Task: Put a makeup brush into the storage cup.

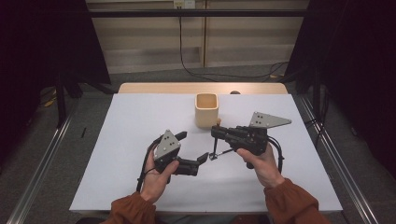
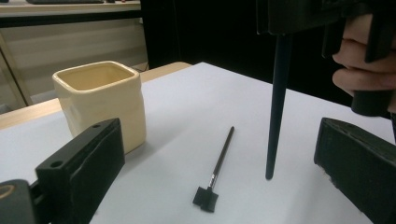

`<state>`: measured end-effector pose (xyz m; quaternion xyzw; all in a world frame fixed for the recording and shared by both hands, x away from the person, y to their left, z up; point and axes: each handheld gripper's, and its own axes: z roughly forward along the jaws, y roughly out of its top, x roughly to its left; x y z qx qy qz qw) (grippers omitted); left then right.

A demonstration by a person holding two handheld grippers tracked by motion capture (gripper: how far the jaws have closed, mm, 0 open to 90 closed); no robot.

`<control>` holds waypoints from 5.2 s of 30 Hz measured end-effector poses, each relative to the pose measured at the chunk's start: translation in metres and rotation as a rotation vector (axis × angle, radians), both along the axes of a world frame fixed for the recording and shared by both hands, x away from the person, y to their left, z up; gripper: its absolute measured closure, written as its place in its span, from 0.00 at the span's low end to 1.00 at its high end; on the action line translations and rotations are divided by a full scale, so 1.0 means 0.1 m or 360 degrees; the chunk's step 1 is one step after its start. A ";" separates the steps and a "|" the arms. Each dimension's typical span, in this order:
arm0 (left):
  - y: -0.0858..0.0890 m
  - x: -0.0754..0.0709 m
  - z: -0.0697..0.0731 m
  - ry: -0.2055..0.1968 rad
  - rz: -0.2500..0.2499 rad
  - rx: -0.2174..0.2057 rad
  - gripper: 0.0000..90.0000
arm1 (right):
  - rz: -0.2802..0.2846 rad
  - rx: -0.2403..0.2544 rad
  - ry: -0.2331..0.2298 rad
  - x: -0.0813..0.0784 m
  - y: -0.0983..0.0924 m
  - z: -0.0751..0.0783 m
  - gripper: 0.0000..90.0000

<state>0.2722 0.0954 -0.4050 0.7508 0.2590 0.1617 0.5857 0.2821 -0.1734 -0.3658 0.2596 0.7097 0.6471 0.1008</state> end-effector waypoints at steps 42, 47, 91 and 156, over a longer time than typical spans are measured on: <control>1.22 -0.17 -0.25 0.0072 0.0370 0.0019 0.01 | -0.0085 -0.0034 0.0000 0.08 -0.14 0.01 0.93; 1.30 -0.22 -0.25 0.0022 0.0385 0.0010 0.02 | -0.0094 -0.0038 0.0004 0.11 -0.13 0.01 0.93; 1.34 -0.36 -0.28 -0.0039 0.0343 0.0010 0.02 | -0.0266 -0.0088 -0.0082 0.93 -0.05 0.57 0.93; 1.42 -0.31 -0.27 -0.0010 0.0337 -0.0008 0.01 | -0.0504 -0.0174 -0.0023 1.67 0.19 0.24 0.93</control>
